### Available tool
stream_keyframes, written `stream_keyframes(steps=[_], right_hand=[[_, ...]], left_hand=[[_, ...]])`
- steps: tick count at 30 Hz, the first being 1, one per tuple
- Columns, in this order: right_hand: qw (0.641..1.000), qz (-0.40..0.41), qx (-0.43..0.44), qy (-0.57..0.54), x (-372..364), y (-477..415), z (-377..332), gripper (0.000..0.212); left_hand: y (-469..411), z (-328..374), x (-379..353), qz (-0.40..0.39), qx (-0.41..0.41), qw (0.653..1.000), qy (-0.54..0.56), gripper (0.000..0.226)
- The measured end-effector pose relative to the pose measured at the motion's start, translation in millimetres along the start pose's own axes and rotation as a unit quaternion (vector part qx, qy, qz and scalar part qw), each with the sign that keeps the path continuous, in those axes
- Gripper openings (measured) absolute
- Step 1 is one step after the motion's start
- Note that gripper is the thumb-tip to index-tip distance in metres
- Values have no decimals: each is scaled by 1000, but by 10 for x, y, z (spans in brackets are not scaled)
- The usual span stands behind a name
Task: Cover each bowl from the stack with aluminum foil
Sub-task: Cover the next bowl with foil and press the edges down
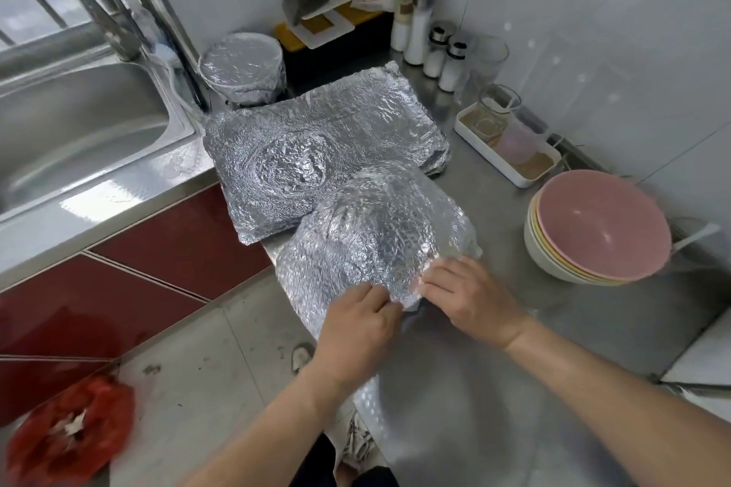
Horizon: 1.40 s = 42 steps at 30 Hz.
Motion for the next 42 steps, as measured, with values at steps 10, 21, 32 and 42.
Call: stream_keyframes(steps=[10,21,32,42], right_hand=[[994,-8,-78,-70,66,64,68,25],[971,-6,-141,-191,-8,130,-45,21],[972,-20,-107,-208,57,70,-58,20],[980,-35,-61,-185,-76,128,-133,12]], left_hand=[[35,-38,24,-15,61,993,103,27],[213,-65,-204,-83,-6,996,-13,48],[180,-84,127,-4,17,997,73,27],[160,-108,131,-16,-25,999,41,26]])
Point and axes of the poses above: each hand's wrist, its own y-axis away from the middle knuckle, its own x-axis out of the back of the hand, z = x × y, the point moved 6 cm from there along -y, towards the middle knuckle, and after that the axes turned 1 degree about -z, right-handed, at the moved point
